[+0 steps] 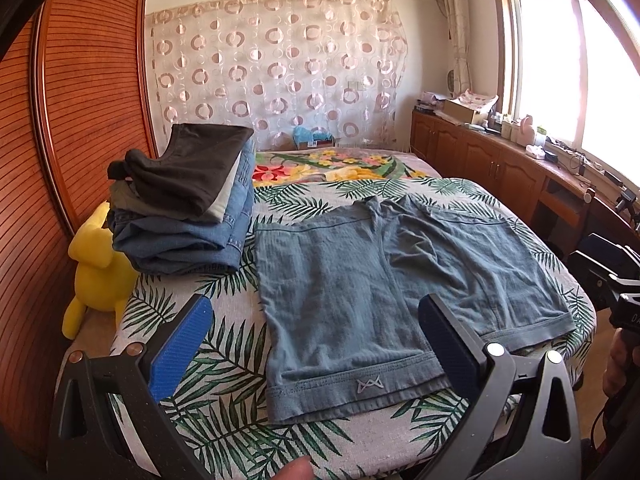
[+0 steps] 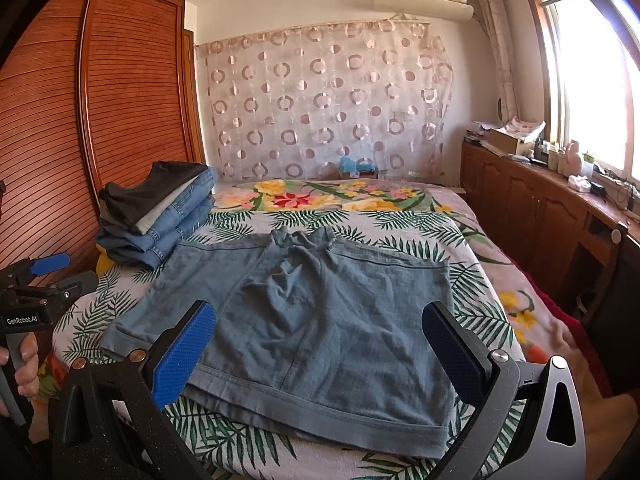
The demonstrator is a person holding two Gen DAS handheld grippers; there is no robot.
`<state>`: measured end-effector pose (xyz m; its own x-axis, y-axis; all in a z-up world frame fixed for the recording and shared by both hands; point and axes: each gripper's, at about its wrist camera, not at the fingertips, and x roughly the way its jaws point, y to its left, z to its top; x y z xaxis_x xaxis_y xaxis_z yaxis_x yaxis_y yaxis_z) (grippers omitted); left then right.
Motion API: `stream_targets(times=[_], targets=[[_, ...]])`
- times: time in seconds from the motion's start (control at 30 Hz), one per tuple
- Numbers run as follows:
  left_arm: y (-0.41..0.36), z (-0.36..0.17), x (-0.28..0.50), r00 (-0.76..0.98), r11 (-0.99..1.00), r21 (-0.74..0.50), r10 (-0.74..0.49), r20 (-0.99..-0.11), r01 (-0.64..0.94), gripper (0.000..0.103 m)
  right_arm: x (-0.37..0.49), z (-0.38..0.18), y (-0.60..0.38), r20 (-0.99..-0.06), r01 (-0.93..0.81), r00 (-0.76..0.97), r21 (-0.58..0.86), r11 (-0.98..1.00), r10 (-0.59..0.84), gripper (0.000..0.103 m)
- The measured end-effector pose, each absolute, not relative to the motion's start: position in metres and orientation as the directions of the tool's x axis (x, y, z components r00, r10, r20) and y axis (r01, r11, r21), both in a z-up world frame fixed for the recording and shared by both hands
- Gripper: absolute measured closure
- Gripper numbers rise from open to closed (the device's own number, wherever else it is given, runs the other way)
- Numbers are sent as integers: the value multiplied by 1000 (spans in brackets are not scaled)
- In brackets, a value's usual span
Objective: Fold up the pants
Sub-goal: 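Lower the left gripper to the shorts' leg hem and grasp it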
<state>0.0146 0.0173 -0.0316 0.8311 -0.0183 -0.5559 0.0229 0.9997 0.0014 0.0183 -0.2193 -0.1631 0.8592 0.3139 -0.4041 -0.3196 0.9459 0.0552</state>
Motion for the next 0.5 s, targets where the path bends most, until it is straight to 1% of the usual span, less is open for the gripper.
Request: stream_targets(times=[0.3,0.5], targets=[[28,-48,16,813,1000,5,-15,-582,21,0,24,-169,-229,-443,-304,847,52,951,294,0],[41,-67,18,784,1000,-1,-6,-621,6,0,24,-170,-235,-473,-296,835,43,954,280,0]])
